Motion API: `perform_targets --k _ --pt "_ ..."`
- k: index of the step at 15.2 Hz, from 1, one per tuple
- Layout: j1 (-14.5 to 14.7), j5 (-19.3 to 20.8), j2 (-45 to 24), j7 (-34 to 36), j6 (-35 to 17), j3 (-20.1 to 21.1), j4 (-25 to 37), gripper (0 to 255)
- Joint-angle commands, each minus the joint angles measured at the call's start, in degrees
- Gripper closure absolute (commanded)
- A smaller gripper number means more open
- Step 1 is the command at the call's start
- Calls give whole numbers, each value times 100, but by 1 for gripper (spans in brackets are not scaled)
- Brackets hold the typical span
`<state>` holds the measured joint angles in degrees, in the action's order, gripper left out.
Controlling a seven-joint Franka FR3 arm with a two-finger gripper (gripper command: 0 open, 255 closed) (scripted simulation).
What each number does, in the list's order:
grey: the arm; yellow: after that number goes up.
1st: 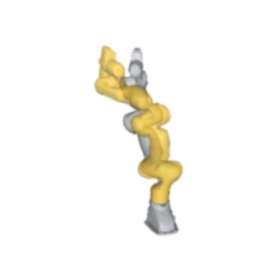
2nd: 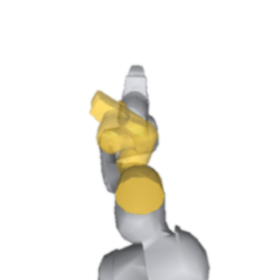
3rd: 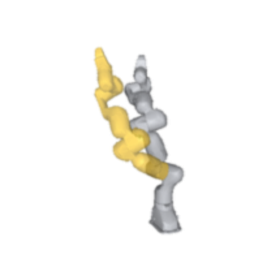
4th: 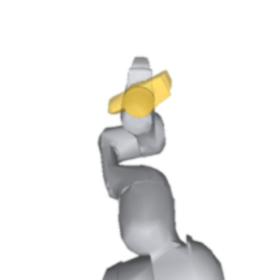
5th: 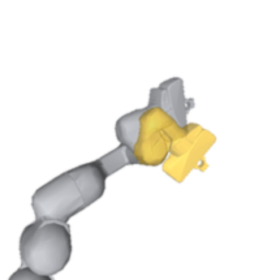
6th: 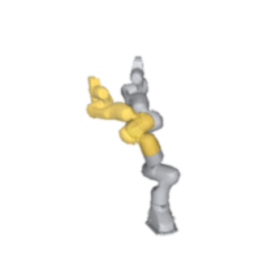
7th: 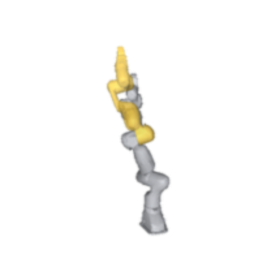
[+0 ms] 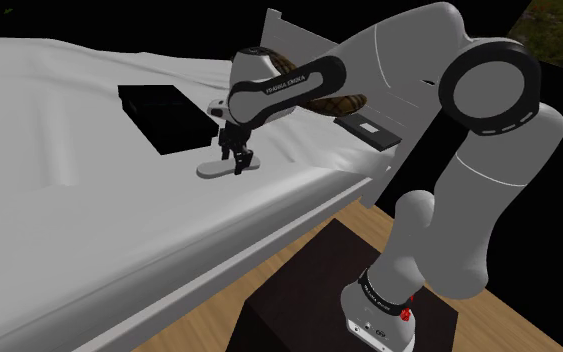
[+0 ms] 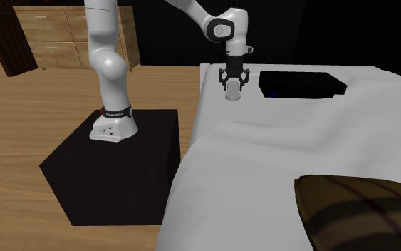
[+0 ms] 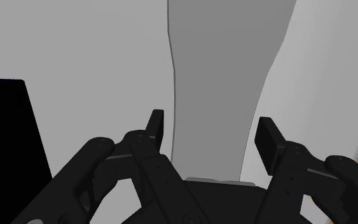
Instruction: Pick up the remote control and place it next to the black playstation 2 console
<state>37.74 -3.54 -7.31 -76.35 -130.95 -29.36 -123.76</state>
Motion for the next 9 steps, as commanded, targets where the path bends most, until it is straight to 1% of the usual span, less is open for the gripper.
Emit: perform_targets --k 1,7,8,9 --pt "-3 -27 -37 -14 -63 6 -26 255" --pt "-3 -27 -37 -15 -63 7 -25 255" --pt "-3 -28 -38 -15 -63 7 -25 0" --pt "-3 -28 -38 -15 -63 7 -25 0"
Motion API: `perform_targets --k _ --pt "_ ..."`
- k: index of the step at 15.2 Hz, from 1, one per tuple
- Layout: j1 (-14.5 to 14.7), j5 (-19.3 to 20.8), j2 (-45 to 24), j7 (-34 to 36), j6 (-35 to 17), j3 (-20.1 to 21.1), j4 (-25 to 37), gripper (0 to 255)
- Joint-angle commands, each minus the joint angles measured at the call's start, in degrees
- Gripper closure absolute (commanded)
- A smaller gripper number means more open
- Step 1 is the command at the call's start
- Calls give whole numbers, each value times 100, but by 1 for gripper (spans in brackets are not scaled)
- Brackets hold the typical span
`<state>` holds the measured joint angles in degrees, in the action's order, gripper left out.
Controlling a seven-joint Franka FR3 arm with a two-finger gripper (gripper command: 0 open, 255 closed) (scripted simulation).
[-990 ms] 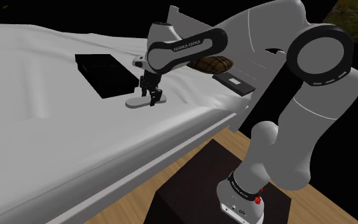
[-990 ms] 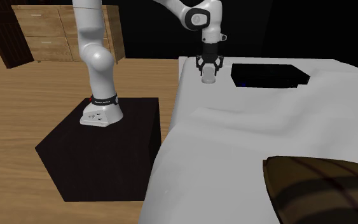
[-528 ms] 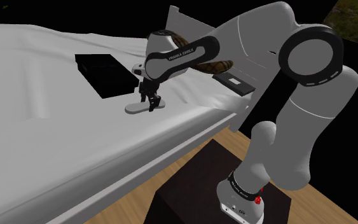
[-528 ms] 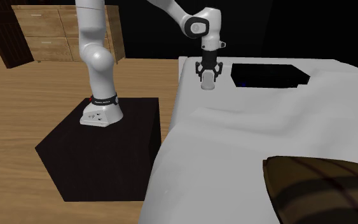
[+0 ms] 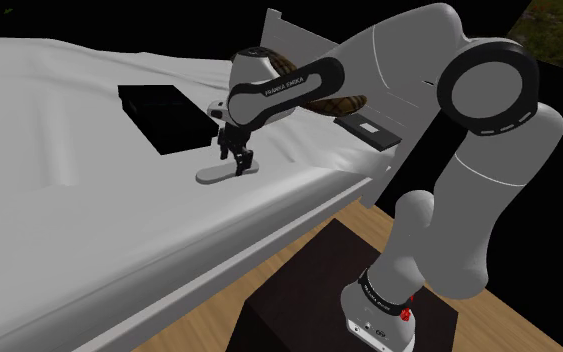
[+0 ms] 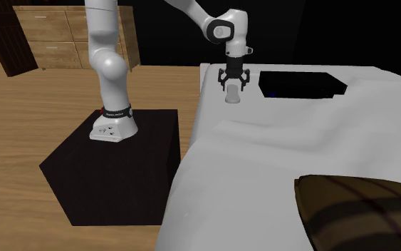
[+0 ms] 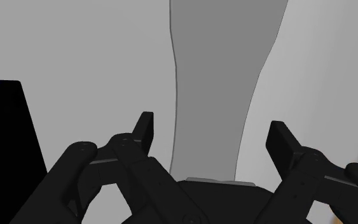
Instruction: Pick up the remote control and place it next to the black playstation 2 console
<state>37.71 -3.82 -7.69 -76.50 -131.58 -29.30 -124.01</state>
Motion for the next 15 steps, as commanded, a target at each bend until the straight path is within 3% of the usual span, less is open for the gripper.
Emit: perform_targets --k 1,4,8,15 --pt "0 0 0 0 0 0 0 0" --pt "0 0 0 0 0 0 0 0" --pt "61 295 443 207 680 -36 298 0" --pt "58 295 443 207 680 -33 298 0"
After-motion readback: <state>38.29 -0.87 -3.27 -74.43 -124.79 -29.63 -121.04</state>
